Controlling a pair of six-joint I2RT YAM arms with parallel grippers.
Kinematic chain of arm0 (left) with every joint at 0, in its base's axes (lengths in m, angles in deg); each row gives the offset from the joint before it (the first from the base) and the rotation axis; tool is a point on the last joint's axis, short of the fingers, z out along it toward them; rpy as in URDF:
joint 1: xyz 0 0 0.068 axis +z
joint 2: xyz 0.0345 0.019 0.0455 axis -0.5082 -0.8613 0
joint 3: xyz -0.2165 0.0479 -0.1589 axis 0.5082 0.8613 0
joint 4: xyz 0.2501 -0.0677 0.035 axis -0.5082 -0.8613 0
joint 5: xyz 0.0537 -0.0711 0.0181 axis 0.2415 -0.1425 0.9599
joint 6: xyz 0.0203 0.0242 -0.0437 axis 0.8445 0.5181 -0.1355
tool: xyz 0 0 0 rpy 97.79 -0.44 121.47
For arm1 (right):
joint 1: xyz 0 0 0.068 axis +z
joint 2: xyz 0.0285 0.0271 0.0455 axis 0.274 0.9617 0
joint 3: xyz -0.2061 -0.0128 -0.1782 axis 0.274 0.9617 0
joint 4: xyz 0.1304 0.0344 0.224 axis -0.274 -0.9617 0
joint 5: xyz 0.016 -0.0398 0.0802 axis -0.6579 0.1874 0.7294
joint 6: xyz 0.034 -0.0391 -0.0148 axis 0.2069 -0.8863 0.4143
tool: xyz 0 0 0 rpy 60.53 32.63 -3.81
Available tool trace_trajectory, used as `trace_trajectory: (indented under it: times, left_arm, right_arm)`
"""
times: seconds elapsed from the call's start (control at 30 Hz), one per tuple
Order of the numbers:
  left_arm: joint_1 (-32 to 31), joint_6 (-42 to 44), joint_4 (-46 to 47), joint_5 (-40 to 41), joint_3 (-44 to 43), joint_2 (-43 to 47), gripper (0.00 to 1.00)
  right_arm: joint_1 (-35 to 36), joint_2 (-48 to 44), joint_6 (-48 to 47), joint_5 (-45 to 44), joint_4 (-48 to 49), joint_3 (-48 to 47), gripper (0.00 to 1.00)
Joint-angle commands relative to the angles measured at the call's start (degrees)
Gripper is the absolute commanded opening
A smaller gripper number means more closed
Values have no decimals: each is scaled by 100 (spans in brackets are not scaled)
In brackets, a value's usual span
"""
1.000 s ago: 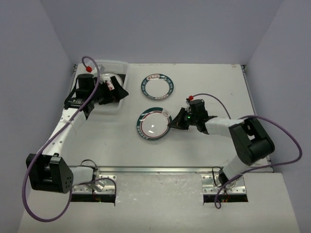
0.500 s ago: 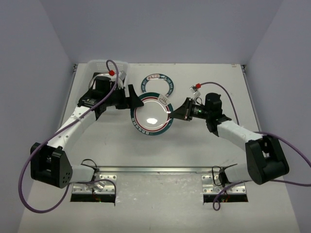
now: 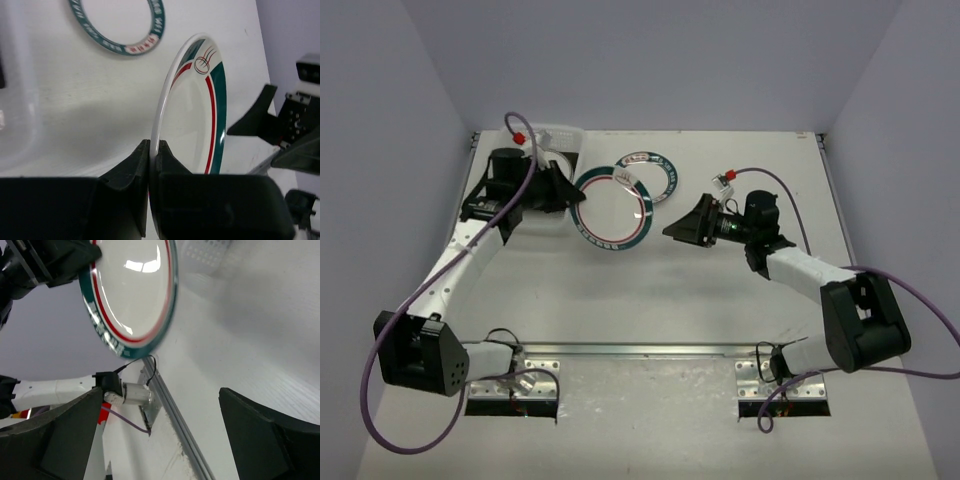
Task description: Place the plates into the plastic bin on the countertop
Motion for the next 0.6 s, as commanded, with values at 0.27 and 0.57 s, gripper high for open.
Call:
trace_trajectory:
  times: [0.27,0.57]
  left_arm:
    - [1722,-1098,37,2633,-2168,-2174,0]
    - [2038,-868,-464,2780,-3523,-3709,17]
  right_arm:
    - [-354,-103,-715,-194,-956,64,99]
    - [-350,-154,-841,-323,-1046,161,99]
